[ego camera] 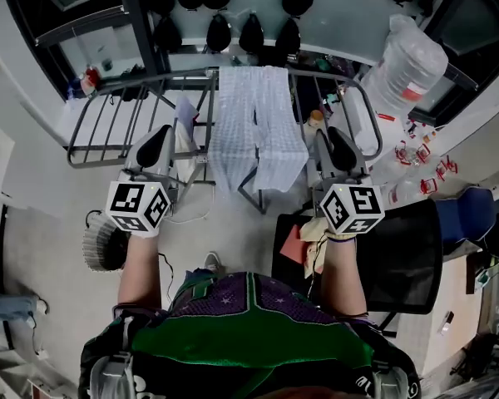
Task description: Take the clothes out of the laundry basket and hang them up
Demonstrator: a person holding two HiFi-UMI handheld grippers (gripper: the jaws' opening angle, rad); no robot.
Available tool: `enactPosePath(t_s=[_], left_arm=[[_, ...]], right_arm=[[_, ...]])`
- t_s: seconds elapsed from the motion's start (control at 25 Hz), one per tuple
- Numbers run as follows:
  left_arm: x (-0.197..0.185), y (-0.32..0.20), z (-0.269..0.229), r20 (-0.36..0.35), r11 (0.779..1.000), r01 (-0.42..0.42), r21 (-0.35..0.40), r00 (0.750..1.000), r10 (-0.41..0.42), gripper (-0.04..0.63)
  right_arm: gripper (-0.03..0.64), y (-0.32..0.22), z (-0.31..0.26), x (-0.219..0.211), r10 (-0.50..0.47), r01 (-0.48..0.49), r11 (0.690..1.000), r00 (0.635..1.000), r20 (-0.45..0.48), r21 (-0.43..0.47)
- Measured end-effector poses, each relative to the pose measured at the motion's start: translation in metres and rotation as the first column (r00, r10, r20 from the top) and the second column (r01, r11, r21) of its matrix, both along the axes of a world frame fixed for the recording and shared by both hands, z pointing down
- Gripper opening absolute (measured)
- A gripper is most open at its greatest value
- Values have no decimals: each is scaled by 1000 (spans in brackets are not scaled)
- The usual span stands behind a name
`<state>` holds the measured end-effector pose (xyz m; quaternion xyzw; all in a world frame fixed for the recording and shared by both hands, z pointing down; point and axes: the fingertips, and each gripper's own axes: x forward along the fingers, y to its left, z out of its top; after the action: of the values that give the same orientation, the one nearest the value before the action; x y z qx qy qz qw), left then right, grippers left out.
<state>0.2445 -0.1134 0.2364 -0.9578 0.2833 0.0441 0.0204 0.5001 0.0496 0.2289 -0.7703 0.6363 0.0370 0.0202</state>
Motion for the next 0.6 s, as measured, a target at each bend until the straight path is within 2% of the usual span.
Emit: enactPosePath(t_s=[0.32,0.6], left_arm=[[8,19,-6,-17,1000,-18,15,1000,18,18],[8,23,-5,-21,999,-24,33,999,24,18]], right_arm=[[7,15,-3,-1,-15,15,1000,1000,-16,14],[0,17,-6,-4,12,-11,1000,999,-46,23]])
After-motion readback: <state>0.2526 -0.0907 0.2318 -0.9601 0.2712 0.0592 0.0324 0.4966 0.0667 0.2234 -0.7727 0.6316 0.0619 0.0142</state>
